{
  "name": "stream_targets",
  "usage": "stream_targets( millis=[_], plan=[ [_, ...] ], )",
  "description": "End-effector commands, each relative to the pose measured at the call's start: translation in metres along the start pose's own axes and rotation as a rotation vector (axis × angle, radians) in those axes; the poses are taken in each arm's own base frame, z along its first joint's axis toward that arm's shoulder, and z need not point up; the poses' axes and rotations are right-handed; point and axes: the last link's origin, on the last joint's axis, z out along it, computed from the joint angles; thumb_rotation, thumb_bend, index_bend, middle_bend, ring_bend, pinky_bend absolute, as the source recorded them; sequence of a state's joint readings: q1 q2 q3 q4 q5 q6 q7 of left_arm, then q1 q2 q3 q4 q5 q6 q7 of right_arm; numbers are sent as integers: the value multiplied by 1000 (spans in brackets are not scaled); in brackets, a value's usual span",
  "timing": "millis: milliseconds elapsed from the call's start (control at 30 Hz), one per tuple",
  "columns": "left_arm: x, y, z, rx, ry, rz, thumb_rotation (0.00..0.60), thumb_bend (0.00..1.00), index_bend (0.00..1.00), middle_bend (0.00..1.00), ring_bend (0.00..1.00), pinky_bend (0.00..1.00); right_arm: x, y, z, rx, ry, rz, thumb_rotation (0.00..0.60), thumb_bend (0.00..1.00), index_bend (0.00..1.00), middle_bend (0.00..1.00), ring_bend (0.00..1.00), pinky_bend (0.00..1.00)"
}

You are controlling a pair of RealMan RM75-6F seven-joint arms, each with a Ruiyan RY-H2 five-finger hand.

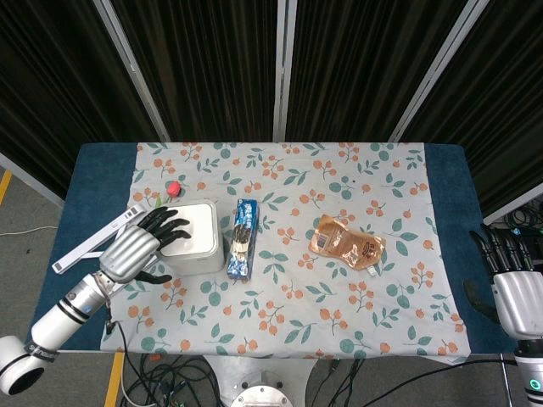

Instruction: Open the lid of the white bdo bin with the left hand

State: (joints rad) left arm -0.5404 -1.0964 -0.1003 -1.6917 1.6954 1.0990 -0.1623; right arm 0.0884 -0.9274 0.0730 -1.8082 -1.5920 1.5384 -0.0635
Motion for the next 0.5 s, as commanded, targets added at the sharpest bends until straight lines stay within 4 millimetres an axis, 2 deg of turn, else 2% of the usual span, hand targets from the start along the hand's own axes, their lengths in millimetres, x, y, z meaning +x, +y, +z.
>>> stream_targets(
  millis=[33,267,400,500],
  plan=[
    [-4,1,-2,5,-17,-2,600,33,246,152,40,0,-2,1,0,-4,-2,5,578,329,0,0,0,0],
    [-19,0,-2,27,-69,11,600,32,248,172,40,0,-4,2,-1,-3,-9,14,579,328,0,0,0,0],
    [-25,1,-1,27,-96,5,600,32,249,237,55,0,-5,2,-1,-2,-9,16,578,327,0,0,0,0],
    [-26,1,0,26,-91,5,600,32,249,249,68,0,-6,2,-1,-1,-11,18,579,330,0,0,0,0]
  ],
)
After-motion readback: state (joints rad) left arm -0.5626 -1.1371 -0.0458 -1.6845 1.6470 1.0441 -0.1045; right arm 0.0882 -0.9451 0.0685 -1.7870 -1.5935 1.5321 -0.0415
